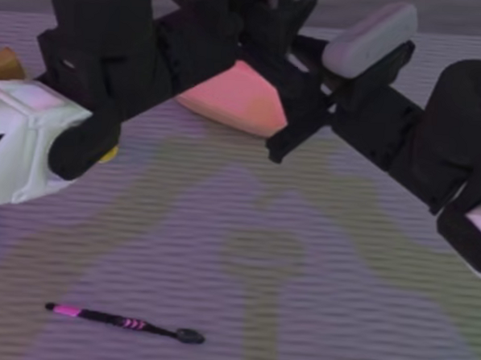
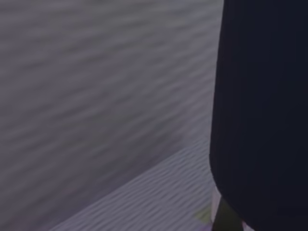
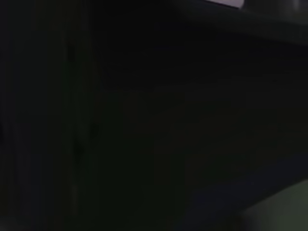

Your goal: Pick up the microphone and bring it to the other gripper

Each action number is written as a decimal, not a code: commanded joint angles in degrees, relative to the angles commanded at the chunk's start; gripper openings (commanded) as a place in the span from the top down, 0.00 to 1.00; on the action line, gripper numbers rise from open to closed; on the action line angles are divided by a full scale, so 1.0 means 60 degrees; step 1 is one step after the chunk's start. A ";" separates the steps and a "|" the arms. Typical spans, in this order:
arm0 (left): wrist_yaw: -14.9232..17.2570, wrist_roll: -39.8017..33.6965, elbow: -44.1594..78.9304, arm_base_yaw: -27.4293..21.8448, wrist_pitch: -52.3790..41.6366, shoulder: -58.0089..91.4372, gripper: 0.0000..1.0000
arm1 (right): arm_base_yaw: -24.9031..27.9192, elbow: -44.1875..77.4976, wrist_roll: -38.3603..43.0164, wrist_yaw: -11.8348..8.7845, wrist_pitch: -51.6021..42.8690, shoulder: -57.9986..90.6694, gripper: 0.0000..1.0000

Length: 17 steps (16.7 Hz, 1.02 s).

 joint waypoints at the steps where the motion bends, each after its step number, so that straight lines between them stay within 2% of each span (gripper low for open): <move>1: 0.0000 0.0000 0.0000 0.0000 0.0000 0.0000 1.00 | 0.0000 0.0000 0.0000 0.0000 0.0000 0.0000 1.00; 4: 0.0000 0.0000 0.0000 0.0000 0.0000 0.0000 1.00 | 0.0000 0.0000 0.0000 0.0000 0.0000 0.0000 1.00; 17: 0.0000 0.0000 0.0000 0.0000 0.0000 0.0000 1.00 | 0.0000 0.0000 0.0000 0.0000 0.0000 0.0000 0.02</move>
